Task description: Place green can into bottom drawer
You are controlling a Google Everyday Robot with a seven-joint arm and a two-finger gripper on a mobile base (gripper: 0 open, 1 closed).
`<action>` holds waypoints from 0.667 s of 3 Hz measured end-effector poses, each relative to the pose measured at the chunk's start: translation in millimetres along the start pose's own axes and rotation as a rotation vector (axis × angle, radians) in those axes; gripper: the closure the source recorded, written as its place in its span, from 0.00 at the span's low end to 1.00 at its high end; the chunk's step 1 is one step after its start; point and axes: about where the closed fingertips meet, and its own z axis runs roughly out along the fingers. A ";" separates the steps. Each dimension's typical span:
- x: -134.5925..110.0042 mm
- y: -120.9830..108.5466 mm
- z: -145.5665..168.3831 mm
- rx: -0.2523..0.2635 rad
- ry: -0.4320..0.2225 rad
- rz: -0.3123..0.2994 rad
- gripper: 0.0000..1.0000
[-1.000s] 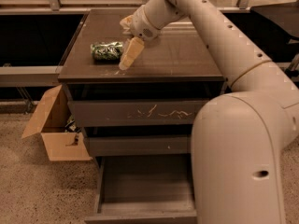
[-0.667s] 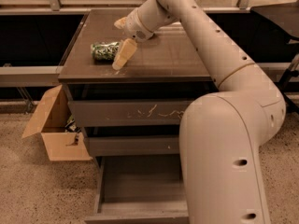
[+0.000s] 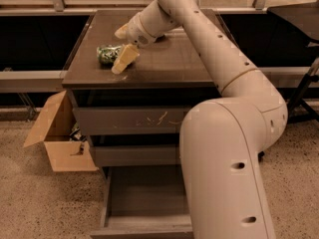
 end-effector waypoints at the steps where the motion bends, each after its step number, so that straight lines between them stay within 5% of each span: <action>1: 2.5 2.4 8.0 -0.021 -0.023 0.020 0.41; 2: 2.3 8.6 17.2 -0.063 -0.085 0.036 0.72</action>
Offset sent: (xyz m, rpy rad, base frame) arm -0.0033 0.0084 -0.0148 0.1295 0.1024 0.0623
